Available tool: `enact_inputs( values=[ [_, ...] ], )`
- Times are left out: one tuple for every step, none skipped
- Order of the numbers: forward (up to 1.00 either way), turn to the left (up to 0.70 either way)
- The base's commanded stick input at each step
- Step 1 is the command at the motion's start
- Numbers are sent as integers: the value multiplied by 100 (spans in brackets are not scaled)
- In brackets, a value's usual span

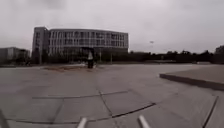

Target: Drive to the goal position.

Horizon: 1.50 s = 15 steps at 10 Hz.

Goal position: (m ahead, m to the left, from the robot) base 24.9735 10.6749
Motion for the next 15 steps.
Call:
enact_inputs(
  values=[
    [100, -5],
    [100, -9],
    [100, -13],
    [100, -7],
    [100, -5],
    [100, -22],
    [100, -11],
    [100, -2],
    [100, -2],
    [100, -2],
    [100, -2],
    [100, -2],
    [100, -2],
    [100, -2],
    [100, -2]
  ],
)
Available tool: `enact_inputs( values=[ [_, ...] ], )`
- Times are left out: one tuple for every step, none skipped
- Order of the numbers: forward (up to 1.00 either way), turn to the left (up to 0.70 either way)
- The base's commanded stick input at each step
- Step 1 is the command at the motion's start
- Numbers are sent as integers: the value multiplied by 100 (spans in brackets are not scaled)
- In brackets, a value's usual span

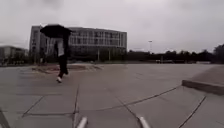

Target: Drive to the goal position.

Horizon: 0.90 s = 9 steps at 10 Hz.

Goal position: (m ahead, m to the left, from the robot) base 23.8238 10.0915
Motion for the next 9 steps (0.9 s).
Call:
enact_inputs(
  values=[
    [100, -2],
    [100, -2],
    [100, -2],
    [100, -2],
    [100, -2],
    [100, -2],
    [100, -2],
    [100, -2],
    [100, -2]
  ],
)
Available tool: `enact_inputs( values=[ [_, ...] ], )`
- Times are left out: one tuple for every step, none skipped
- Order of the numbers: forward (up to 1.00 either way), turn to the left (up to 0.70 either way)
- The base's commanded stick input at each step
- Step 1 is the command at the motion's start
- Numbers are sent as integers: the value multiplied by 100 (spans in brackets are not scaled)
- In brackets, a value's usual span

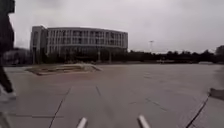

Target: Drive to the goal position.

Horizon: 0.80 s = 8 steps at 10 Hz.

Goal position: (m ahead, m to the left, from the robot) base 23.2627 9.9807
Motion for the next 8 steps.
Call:
enact_inputs(
  values=[
    [100, -2],
    [100, -2],
    [100, -2],
    [100, -2],
    [100, -2],
    [100, -2],
    [100, -2],
    [100, -2]
  ],
)
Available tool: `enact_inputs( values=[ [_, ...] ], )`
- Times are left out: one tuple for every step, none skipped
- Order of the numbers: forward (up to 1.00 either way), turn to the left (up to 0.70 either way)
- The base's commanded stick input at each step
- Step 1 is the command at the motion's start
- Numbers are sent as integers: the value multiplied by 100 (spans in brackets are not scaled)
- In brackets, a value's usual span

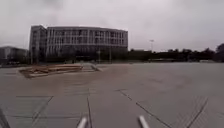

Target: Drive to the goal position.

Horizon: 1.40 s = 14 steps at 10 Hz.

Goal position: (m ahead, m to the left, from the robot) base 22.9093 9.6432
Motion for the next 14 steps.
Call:
enact_inputs(
  values=[
    [100, -2],
    [100, -2],
    [100, -2],
    [100, -2],
    [100, -2],
    [100, -2],
    [100, -2],
    [100, -2],
    [100, -2],
    [100, -2],
    [100, -2],
    [100, -2],
    [100, -2],
    [100, -2]
  ],
)
